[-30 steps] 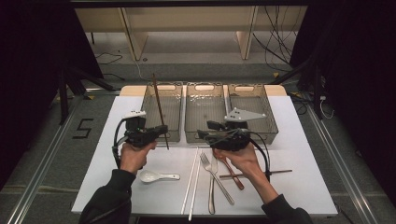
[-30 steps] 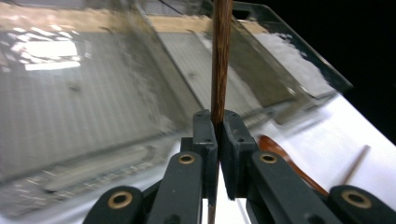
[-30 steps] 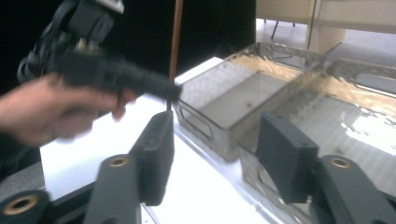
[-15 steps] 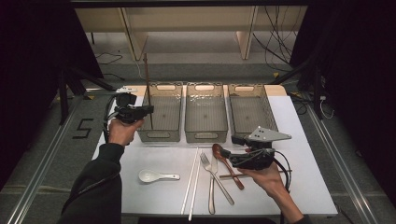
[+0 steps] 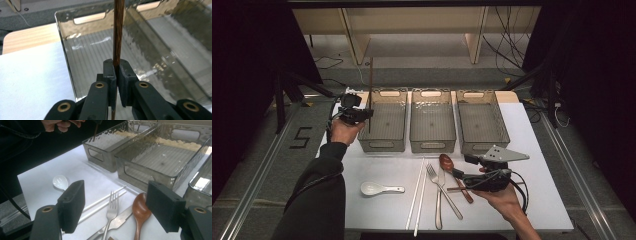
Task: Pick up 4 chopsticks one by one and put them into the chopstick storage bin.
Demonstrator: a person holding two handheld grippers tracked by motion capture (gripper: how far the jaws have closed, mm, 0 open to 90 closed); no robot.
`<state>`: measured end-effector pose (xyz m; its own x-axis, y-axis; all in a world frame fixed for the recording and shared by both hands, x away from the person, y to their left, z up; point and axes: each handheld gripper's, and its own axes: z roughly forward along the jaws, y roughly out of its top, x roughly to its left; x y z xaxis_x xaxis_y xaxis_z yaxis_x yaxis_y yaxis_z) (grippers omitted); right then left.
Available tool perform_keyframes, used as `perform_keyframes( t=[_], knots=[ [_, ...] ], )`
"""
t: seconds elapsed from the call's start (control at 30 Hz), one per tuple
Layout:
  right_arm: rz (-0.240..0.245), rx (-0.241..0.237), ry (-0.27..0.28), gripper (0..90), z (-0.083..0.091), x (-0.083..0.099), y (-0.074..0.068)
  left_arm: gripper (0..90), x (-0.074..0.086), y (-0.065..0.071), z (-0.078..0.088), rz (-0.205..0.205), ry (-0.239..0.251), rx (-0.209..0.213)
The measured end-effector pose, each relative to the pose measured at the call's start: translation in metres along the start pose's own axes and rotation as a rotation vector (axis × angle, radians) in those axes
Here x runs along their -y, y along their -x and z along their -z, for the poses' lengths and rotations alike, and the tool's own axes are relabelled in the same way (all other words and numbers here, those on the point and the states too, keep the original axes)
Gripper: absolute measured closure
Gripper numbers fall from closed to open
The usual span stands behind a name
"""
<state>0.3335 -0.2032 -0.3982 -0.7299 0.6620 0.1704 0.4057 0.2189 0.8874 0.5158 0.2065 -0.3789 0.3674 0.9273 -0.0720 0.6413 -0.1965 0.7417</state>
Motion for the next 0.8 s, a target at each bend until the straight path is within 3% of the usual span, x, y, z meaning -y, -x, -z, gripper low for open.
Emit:
perform_keyframes(
  t=[0.23,0.53,0.77,0.8],
  knots=[
    [-0.019,-0.001,-0.004,32.5,0.002,0.007,0.002,84.8,0.006,0.006,-0.013,-0.034,-0.053,-0.007],
    [-0.027,-0.001,-0.012,32.4,0.004,0.013,0.003,84.2,0.016,0.008,-0.024,-0.028,-0.103,0.005],
    [-0.025,0.0,-0.01,32.4,0.005,0.013,0.004,83.4,0.02,0.003,-0.029,0.006,-0.124,-0.012],
    [-0.025,-0.001,-0.01,32.4,0.005,0.013,0.005,79.4,0.02,0.002,-0.029,0.023,-0.117,-0.017]
  ],
)
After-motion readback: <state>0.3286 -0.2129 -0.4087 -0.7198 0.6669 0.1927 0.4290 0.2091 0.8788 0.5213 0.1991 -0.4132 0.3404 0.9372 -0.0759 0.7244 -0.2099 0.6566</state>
